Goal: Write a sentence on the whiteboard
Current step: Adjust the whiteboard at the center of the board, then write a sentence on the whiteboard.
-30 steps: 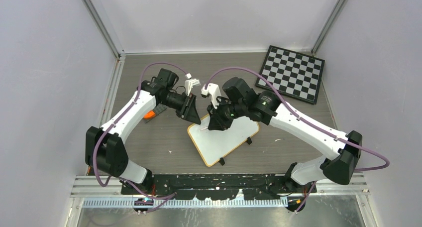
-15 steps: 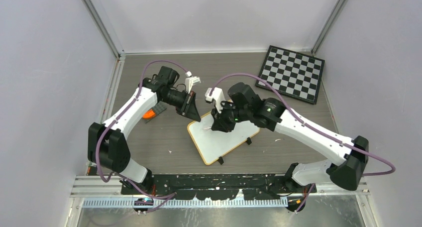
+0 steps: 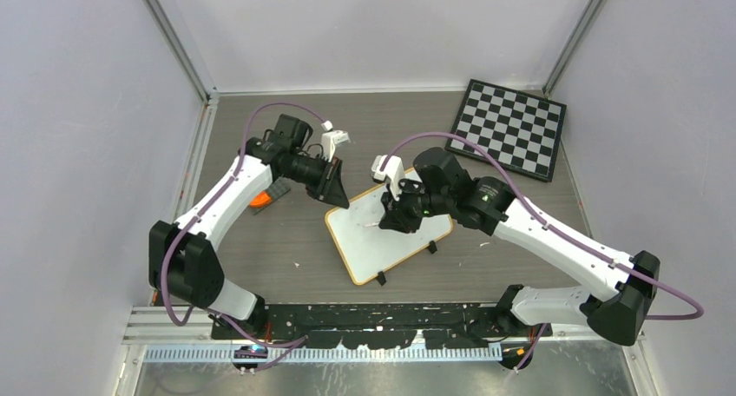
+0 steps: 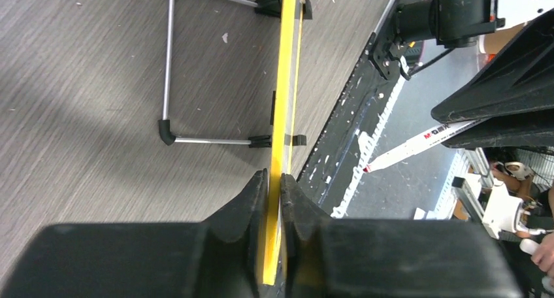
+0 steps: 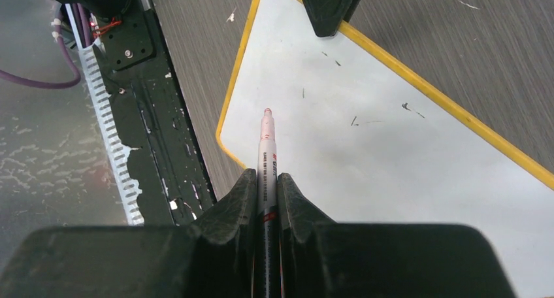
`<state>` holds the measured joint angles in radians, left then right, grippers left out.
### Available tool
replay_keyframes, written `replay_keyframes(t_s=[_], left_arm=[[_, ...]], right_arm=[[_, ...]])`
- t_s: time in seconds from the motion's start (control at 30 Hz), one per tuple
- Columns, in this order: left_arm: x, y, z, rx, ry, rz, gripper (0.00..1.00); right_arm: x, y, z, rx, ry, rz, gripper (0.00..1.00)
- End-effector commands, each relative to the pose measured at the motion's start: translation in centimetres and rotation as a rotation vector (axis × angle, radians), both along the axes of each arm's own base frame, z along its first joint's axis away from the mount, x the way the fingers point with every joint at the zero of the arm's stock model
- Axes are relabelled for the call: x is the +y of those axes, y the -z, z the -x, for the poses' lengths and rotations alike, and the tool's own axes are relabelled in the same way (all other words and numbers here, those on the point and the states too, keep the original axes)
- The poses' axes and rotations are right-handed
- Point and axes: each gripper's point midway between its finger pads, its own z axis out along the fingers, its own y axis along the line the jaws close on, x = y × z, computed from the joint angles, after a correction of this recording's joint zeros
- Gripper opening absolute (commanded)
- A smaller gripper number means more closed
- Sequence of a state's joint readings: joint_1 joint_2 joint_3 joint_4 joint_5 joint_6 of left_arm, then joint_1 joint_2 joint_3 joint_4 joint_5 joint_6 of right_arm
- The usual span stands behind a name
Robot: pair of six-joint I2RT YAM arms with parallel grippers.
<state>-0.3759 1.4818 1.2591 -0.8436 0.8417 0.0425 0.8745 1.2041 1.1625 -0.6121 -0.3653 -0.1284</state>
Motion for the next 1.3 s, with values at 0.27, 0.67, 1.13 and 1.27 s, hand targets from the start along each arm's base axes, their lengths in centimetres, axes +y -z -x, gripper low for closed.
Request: replay_keyframes(t_s=[0.27, 0.67, 1.13, 1.27], left_arm=[[2.9, -10.4, -1.9, -0.482, -0.026, -0.015, 0.78], [-2.8, -3.0, 10.6, -0.961, 0.968, -0.326, 0.67], [-11.5, 11.2, 15.1, -1.034, 1.495, -0.330, 0.48], [-11.1, 13.4, 14.8, -1.013, 1.560, -0.369, 0.47]], right_arm=[[-3.8, -4.6, -2.0, 0.011, 0.138, -0.084, 0.00], [-9.3, -8.4, -7.2, 0.023, 0.443, -0.196, 0.00], [-10.1, -7.3, -7.6, 0.044, 0.467, -0.188, 0.00], [-9.9, -6.9, -7.7, 0.054, 0.462, -0.182, 0.00]])
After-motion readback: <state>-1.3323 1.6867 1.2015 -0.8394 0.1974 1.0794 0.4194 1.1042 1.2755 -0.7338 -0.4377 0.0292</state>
